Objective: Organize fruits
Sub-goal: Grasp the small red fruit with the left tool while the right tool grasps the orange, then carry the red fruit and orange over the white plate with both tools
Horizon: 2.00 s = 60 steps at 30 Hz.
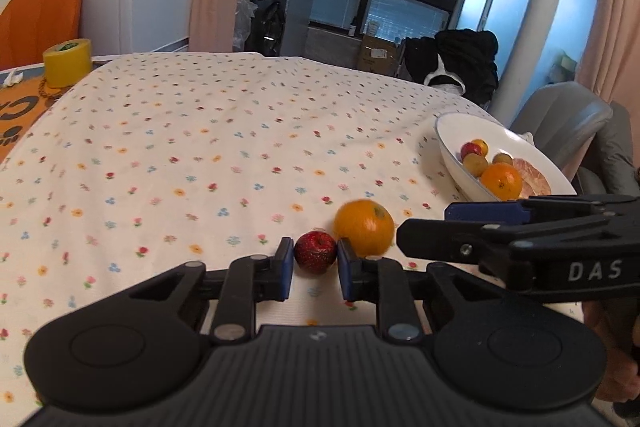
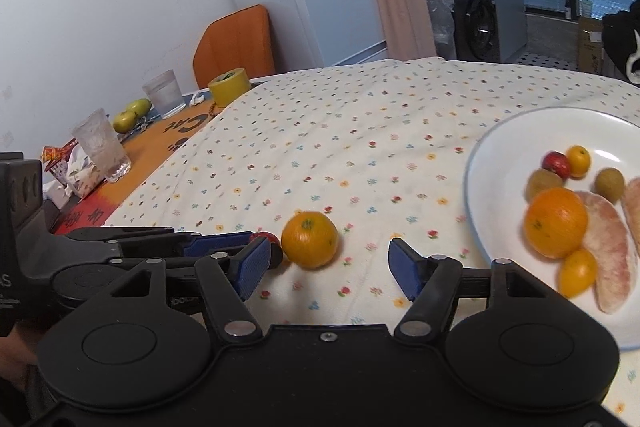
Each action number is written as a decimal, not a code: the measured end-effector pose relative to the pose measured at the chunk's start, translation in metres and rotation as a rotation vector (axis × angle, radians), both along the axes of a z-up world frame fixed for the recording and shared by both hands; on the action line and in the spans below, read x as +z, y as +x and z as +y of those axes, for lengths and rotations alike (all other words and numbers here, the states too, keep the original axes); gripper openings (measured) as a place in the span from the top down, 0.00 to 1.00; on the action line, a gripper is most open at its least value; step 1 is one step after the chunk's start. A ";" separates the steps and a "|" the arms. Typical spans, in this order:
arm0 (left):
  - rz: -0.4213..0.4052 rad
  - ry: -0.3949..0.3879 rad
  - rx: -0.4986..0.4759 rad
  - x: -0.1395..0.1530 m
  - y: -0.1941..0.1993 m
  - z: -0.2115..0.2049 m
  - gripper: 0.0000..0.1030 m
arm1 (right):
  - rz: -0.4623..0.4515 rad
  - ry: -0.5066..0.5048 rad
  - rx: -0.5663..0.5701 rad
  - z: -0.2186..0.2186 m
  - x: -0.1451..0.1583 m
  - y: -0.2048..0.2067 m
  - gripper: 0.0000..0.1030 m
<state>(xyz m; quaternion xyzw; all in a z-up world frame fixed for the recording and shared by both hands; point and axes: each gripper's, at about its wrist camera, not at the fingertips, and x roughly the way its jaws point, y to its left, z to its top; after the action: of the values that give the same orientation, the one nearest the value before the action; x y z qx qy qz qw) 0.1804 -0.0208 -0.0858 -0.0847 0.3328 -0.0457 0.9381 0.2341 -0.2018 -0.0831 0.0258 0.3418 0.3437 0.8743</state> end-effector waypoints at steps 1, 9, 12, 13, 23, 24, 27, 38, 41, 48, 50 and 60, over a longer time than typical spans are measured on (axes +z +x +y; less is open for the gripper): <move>0.001 -0.002 0.007 0.001 0.000 0.003 0.79 | 0.000 -0.002 0.006 0.003 0.000 0.001 0.37; 0.001 -0.007 0.059 0.004 -0.006 0.022 0.79 | 0.009 -0.009 0.040 0.020 -0.002 0.005 0.38; 0.003 -0.008 0.078 0.004 -0.009 0.029 0.79 | 0.020 -0.011 0.042 0.024 -0.005 0.007 0.39; 0.004 -0.007 0.084 0.004 -0.010 0.031 0.79 | 0.025 -0.006 0.045 0.025 -0.005 0.008 0.39; 0.001 -0.004 0.129 0.008 -0.023 0.044 0.79 | 0.030 -0.016 0.045 0.037 -0.012 0.014 0.46; 0.002 -0.004 0.131 0.009 -0.025 0.044 0.79 | 0.034 -0.021 0.044 0.038 -0.013 0.015 0.50; 0.001 -0.005 0.137 0.010 -0.027 0.046 0.79 | 0.040 -0.025 0.045 0.039 -0.017 0.014 0.64; -0.022 -0.007 0.143 0.016 -0.037 0.044 0.79 | 0.010 -0.022 0.043 0.031 -0.009 -0.002 0.65; -0.029 -0.007 0.140 0.018 -0.040 0.040 0.79 | 0.005 -0.017 0.038 0.028 -0.005 -0.005 0.65; -0.048 0.000 0.132 0.024 -0.048 0.031 0.79 | -0.011 -0.005 0.018 0.016 0.000 -0.015 0.65; -0.053 0.003 0.129 0.026 -0.050 0.028 0.79 | -0.016 -0.002 0.012 0.011 0.001 -0.017 0.65; -0.072 0.015 0.102 0.031 -0.048 0.005 0.79 | -0.039 0.003 -0.036 -0.020 0.006 -0.027 0.65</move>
<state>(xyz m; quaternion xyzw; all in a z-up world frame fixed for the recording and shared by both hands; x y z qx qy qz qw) 0.1320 -0.0159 -0.0548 -0.0930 0.2946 0.0017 0.9511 0.2069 -0.2221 -0.0775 0.0265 0.3238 0.3288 0.8868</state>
